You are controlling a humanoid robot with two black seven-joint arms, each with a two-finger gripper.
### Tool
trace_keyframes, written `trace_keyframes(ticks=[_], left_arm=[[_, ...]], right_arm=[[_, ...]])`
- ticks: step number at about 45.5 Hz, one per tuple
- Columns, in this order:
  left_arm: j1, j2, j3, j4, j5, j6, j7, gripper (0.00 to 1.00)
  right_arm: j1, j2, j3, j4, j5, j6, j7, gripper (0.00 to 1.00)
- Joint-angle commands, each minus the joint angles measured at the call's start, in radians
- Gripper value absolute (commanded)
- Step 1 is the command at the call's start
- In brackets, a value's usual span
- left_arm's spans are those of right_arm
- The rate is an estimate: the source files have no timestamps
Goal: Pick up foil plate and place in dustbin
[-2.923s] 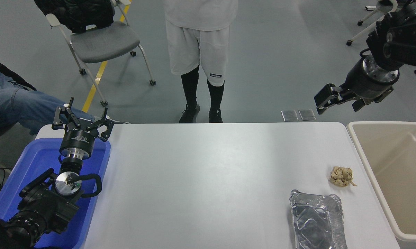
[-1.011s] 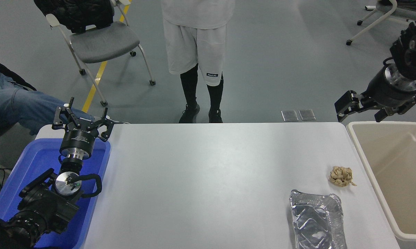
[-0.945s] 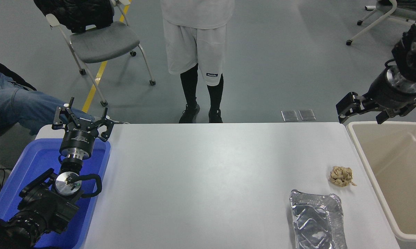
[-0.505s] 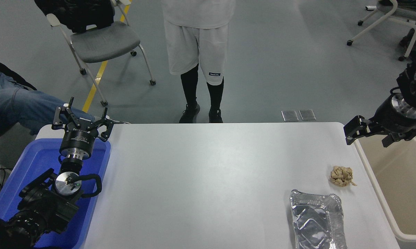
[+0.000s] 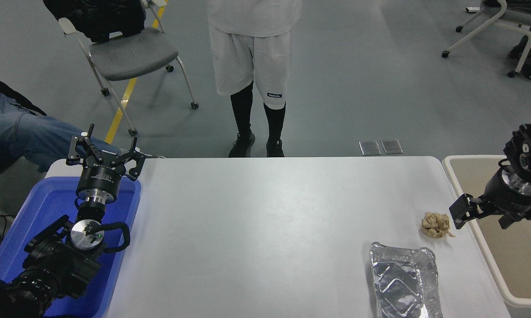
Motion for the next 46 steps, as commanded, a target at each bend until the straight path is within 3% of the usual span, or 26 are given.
trace_keyframes(ticks=[1,15,25,46], left_arm=[[0.0,0.0,0.0,0.0,-0.001,0.0,0.0,0.99],[0.0,0.0,0.0,0.0,-0.001,0.0,0.0,0.99],[0.0,0.0,0.0,0.0,-0.001,0.0,0.0,0.99],[0.0,0.0,0.0,0.0,-0.001,0.0,0.0,0.99]], right_arm=[[-0.08,-0.018,0.058,-0.008,-0.019,0.0,-0.015,1.0],[-0.194,-0.009,0.224,0.009,0.001,0.0,-0.019,1.0],[-0.266,-0.01,0.354,0.008,-0.001,0.0,-0.07,1.0],[-0.337,0.007,0.358,0.008,-0.008,0.0,-0.17,1.0]])
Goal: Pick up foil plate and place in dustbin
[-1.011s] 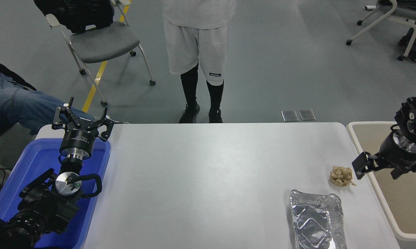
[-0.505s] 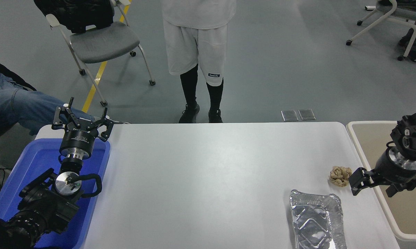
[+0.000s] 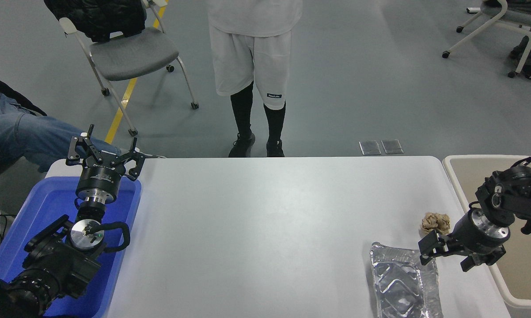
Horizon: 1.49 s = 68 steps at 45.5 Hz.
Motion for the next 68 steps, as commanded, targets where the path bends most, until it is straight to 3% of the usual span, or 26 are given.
trace_keyframes(ticks=[1,13,20,35,42,50,53,68], left_arm=[[0.0,0.0,0.0,0.0,0.0,0.0,0.0,0.99],[0.0,0.0,0.0,0.0,0.0,0.0,0.0,0.99],[0.0,0.0,0.0,0.0,0.0,0.0,0.0,0.99],[0.0,0.0,0.0,0.0,0.0,0.0,0.0,0.99],[0.0,0.0,0.0,0.0,0.0,0.0,0.0,0.99],[0.0,0.0,0.0,0.0,0.0,0.0,0.0,0.99],[0.0,0.0,0.0,0.0,0.0,0.0,0.0,0.99],[0.0,0.0,0.0,0.0,0.0,0.0,0.0,0.99]], right_arm=[[-0.053,0.018,0.016,0.009,-0.001,0.0,-0.052,1.0],[-0.076,0.02,0.078,0.011,0.006,0.0,-0.053,1.0],[-0.095,0.026,0.11,0.009,0.006,0.0,-0.053,0.92],[-0.139,0.054,0.105,0.004,0.005,-0.052,-0.053,0.91],[-0.148,0.05,0.105,0.009,0.006,-0.063,-0.053,0.74],[-0.147,0.044,0.087,0.011,0.005,-0.054,-0.055,0.13],[-0.147,0.041,0.073,0.011,0.005,-0.054,-0.055,0.01],[-0.141,0.038,0.045,0.011,0.025,-0.054,-0.055,0.0]])
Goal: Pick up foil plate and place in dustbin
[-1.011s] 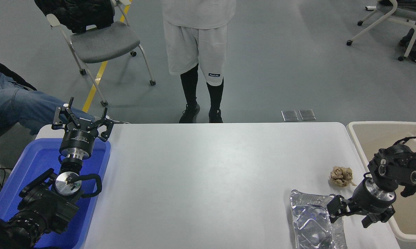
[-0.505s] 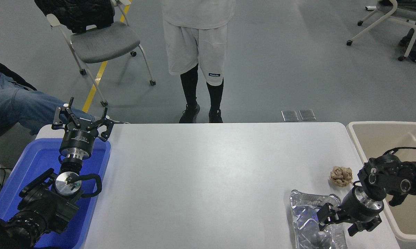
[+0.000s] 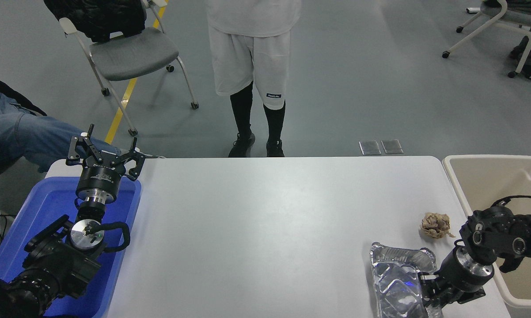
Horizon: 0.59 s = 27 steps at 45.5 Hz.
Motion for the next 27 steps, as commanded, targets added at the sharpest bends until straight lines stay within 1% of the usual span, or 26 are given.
trace_keyframes(ticks=[1,6,11,17,27], left_arm=[[0.0,0.0,0.0,0.0,0.0,0.0,0.0,0.99],[0.0,0.0,0.0,0.0,0.0,0.0,0.0,0.99],[0.0,0.0,0.0,0.0,0.0,0.0,0.0,0.99],[0.0,0.0,0.0,0.0,0.0,0.0,0.0,0.99],[0.0,0.0,0.0,0.0,0.0,0.0,0.0,0.99]], right_arm=[[0.004,-0.003,-0.01,0.0,0.027,-0.001,0.0,0.0],[0.004,-0.003,-0.013,0.0,0.071,-0.001,-0.002,0.0],[0.013,-0.003,-0.013,0.0,0.073,0.001,-0.016,0.0],[0.071,-0.042,-0.014,0.019,0.079,0.053,-0.017,0.0],[0.18,-0.052,-0.051,0.022,0.081,0.053,-0.02,0.0]])
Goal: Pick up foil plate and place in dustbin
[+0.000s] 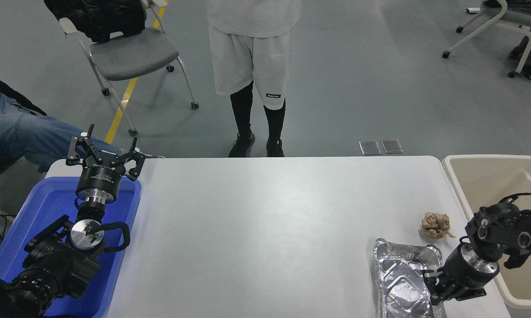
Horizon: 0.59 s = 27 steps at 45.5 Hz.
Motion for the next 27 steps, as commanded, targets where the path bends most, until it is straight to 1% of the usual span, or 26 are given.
trace_keyframes(ticks=[1,7,19,27], left_arm=[[0.0,0.0,0.0,0.0,0.0,0.0,0.0,0.99],[0.0,0.0,0.0,0.0,0.001,0.0,0.0,0.99],[0.0,0.0,0.0,0.0,0.001,0.0,0.002,0.99],[0.0,0.0,0.0,0.0,0.001,0.0,0.002,0.99]], right_arm=[[0.113,-0.015,-0.046,0.011,0.011,0.017,-0.006,0.0],[0.211,-0.02,-0.103,0.055,0.037,0.017,-0.006,0.0],[0.458,-0.02,-0.301,0.124,0.039,0.017,-0.007,0.0],[0.539,-0.02,-0.321,0.121,0.036,0.017,-0.007,0.0]])
